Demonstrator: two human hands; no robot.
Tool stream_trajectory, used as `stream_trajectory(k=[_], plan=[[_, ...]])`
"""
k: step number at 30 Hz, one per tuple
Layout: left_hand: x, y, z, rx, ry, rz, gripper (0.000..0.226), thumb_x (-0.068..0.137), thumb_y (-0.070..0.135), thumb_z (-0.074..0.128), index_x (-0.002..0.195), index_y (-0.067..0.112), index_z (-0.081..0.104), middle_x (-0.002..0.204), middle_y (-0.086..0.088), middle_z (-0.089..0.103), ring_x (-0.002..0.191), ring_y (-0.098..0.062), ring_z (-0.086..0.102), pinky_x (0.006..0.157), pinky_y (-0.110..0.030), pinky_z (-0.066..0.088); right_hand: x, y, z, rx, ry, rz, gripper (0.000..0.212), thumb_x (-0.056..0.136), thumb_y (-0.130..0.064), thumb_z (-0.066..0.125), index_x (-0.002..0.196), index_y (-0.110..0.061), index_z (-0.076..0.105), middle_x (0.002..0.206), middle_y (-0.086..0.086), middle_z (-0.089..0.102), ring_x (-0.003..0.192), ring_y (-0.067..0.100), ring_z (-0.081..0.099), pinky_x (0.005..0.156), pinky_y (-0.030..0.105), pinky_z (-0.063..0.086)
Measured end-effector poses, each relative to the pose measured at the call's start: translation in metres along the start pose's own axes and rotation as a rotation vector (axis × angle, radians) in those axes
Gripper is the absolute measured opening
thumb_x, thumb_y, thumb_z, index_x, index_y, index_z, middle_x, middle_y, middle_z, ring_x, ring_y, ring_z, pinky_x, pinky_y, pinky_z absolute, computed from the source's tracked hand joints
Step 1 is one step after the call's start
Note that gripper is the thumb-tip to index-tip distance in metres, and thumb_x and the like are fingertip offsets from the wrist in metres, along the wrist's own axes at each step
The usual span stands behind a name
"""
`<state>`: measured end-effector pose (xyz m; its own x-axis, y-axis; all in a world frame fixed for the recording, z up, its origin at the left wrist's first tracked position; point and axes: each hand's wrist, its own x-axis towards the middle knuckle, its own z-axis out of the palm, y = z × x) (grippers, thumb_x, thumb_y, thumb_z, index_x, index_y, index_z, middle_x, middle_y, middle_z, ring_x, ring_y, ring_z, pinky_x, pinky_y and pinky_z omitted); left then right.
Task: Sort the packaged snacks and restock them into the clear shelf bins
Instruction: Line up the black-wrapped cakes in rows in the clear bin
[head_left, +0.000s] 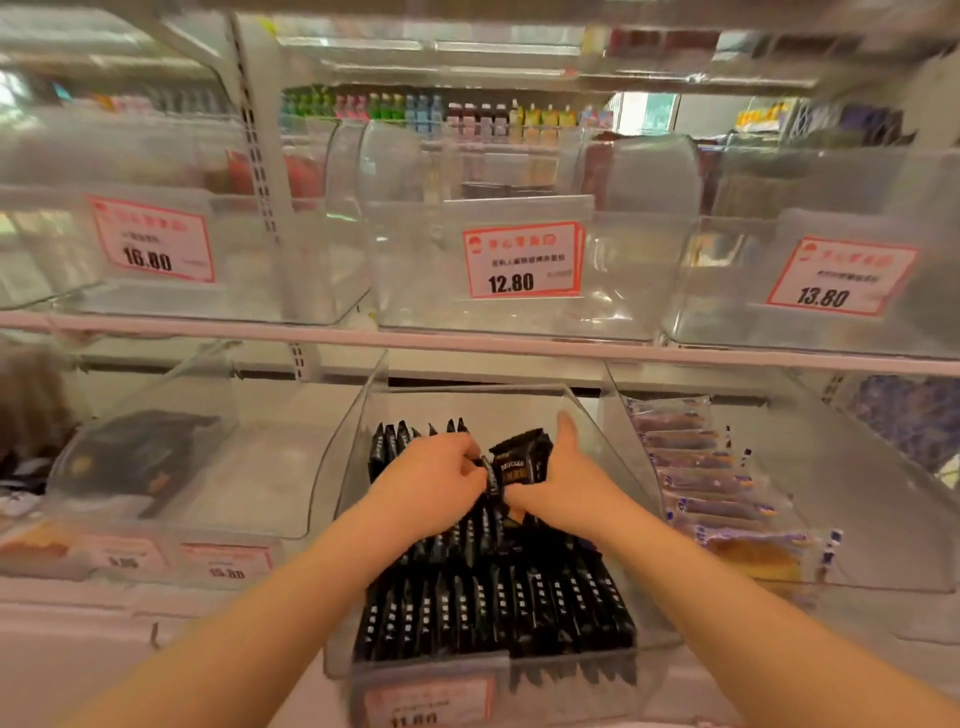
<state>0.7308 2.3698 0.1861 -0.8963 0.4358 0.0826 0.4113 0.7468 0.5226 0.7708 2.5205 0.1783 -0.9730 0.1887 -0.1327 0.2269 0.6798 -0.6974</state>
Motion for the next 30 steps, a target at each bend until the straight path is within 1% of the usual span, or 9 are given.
stream_trajectory(k=[3,5,8,11,14,17,22,26,30], plan=[[0.027,-0.012,-0.011,0.422,0.038,0.029,0.028,0.09,0.023,0.046,0.116,0.016,0.051,0.115,-0.006,0.058,0.105,-0.025,0.055,0.083,-0.036,0.048,0.031,0.002,0.007,-0.184,0.067,0.043,0.108,0.075,-0.035,0.066,0.146,-0.012,-0.012,0.12,0.014,0.055,0.105,0.031,0.057,0.084,0.036,0.05],[0.044,-0.022,-0.014,0.572,-0.057,0.017,0.032,0.09,0.029,0.05,0.118,0.013,0.049,0.121,-0.009,0.052,0.112,-0.028,0.051,0.086,-0.038,0.045,0.05,-0.001,0.011,-0.246,0.094,0.09,0.097,0.075,-0.038,0.066,0.141,-0.007,0.003,0.119,0.015,0.054,0.107,0.033,0.054,0.077,0.033,0.044],[0.063,-0.03,-0.01,0.551,-0.236,0.045,0.054,0.089,0.043,0.054,0.134,0.015,0.041,0.13,-0.009,0.046,0.119,-0.028,0.047,0.095,-0.038,0.041,0.073,-0.004,0.017,-0.269,0.076,0.13,0.079,0.075,-0.04,0.068,0.129,-0.004,0.023,0.121,0.012,0.053,0.11,0.032,0.053,0.076,0.032,0.041],[0.073,-0.03,-0.003,0.538,-0.284,0.082,0.063,0.087,0.047,0.055,0.14,0.019,0.034,0.136,-0.006,0.042,0.122,-0.026,0.045,0.096,-0.039,0.041,0.085,-0.004,0.022,-0.27,0.08,0.096,0.075,0.073,-0.042,0.072,0.125,-0.005,0.033,0.125,0.011,0.05,0.113,0.029,0.052,0.082,0.032,0.044],[0.079,-0.03,-0.001,0.61,-0.3,0.121,0.063,0.086,0.051,0.054,0.137,0.017,0.037,0.134,-0.006,0.044,0.12,-0.026,0.047,0.09,-0.04,0.043,0.087,-0.001,0.017,-0.266,0.024,0.051,0.08,0.071,-0.05,0.072,0.127,-0.004,0.038,0.126,0.011,0.049,0.113,0.027,0.052,0.084,0.03,0.043],[0.083,-0.029,0.004,0.625,-0.296,0.14,0.068,0.08,0.058,0.057,0.131,0.016,0.041,0.127,-0.005,0.046,0.116,-0.025,0.048,0.08,-0.037,0.043,0.082,-0.001,0.006,-0.261,-0.171,0.004,0.073,0.067,-0.046,0.077,0.121,-0.005,0.048,0.12,0.009,0.057,0.107,0.024,0.057,0.088,0.031,0.048],[0.088,-0.024,0.016,0.614,-0.237,0.1,0.084,0.066,0.072,0.059,0.127,0.017,0.041,0.123,-0.005,0.047,0.113,-0.025,0.048,0.082,-0.037,0.042,0.077,-0.009,-0.002,-0.714,-0.341,0.01,0.055,0.078,-0.026,0.073,0.123,-0.004,0.05,0.123,0.009,0.059,0.11,0.026,0.057,0.088,0.03,0.046],[0.09,-0.023,0.018,0.633,-0.191,0.096,0.079,0.072,0.067,0.058,0.129,0.017,0.038,0.123,-0.005,0.047,0.112,-0.026,0.048,0.076,-0.036,0.039,0.082,-0.004,0.007,-0.783,-0.175,-0.055,0.04,0.086,-0.017,0.064,0.121,-0.006,0.05,0.123,0.01,0.054,0.112,0.026,0.056,0.085,0.03,0.045],[0.096,-0.025,0.004,0.595,-0.158,0.067,0.07,0.075,0.064,0.058,0.123,0.015,0.041,0.119,-0.004,0.05,0.107,-0.026,0.052,0.076,-0.035,0.041,0.089,-0.001,0.004,-0.618,0.003,-0.141,0.051,0.08,-0.018,0.068,0.12,-0.011,0.037,0.119,0.009,0.049,0.109,0.03,0.053,0.081,0.034,0.044]])
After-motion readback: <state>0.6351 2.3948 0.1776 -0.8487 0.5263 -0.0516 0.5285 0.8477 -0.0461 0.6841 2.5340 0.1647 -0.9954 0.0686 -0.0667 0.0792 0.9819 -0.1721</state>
